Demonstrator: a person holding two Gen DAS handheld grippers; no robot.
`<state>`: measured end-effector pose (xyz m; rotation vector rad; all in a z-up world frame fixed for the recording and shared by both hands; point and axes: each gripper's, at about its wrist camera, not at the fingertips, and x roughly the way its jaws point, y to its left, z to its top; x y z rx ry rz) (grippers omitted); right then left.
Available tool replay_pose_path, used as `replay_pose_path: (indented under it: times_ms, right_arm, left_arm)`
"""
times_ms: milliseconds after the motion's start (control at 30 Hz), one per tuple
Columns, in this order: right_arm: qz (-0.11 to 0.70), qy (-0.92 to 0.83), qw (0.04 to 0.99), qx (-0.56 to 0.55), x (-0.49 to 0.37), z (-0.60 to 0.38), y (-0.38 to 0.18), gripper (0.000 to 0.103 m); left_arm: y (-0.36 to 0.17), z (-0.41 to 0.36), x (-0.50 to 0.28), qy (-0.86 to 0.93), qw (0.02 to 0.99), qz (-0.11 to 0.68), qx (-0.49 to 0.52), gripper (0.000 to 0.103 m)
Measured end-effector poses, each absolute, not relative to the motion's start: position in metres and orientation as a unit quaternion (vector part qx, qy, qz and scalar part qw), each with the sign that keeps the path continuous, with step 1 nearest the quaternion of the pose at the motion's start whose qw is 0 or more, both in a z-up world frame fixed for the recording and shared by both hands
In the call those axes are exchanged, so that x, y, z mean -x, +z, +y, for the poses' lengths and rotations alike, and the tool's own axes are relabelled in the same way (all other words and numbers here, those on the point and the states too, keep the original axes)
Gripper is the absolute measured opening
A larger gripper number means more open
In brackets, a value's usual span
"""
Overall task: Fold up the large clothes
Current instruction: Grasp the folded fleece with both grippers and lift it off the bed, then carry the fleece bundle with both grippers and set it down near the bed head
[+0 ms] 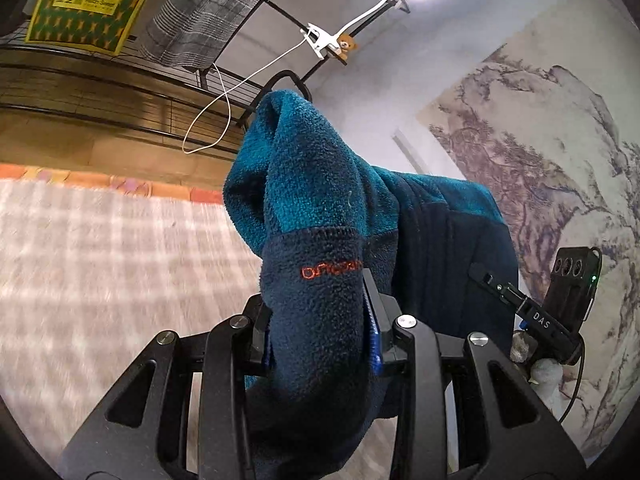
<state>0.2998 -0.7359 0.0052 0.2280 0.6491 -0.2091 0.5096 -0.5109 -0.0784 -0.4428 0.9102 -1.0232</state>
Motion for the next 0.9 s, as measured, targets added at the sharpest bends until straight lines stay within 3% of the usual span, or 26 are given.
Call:
replay_pose_path:
  times_ms: [367,400,467,533,700,900]
  right_arm:
    - [0.359,-0.146,0.921,-0.050,-0.384,-0.759,-0.076,0.035]
    - [0.367,-0.164,0.915,-0.032,-0.390,-0.761,-0.086,0.038]
    - [0.394,-0.232,0.889,0.014,-0.405,-0.771,-0.105,0.061]
    - [0.424,-0.298,0.854,0.048,-0.415,-0.781,-0.123,0.073]
    - [0.418,-0.304,0.856,0.009,-0.404,-0.800,-0.127,0.080]
    - [0.371,-0.289,0.880,-0.065,-0.369,-0.812,-0.104,0.078]
  left_arm:
    - [-0.164,-0.541,-0.563,-0.417,0.758,0.453,0.218,0.033]
    - [-0.172,-0.540,-0.569,-0.410,0.754,0.462,0.225,0.034]
    - [-0.186,-0.537,-0.581,-0.400,0.744,0.475,0.248,0.039]
    - [-0.189,-0.536,-0.585,-0.396,0.745,0.472,0.254,0.046]
    - [-0.189,-0.531,-0.585,-0.371,0.762,0.469,0.250,0.059]
    - [-0.170,-0.519,-0.573,-0.354,0.783,0.457,0.230,0.059]
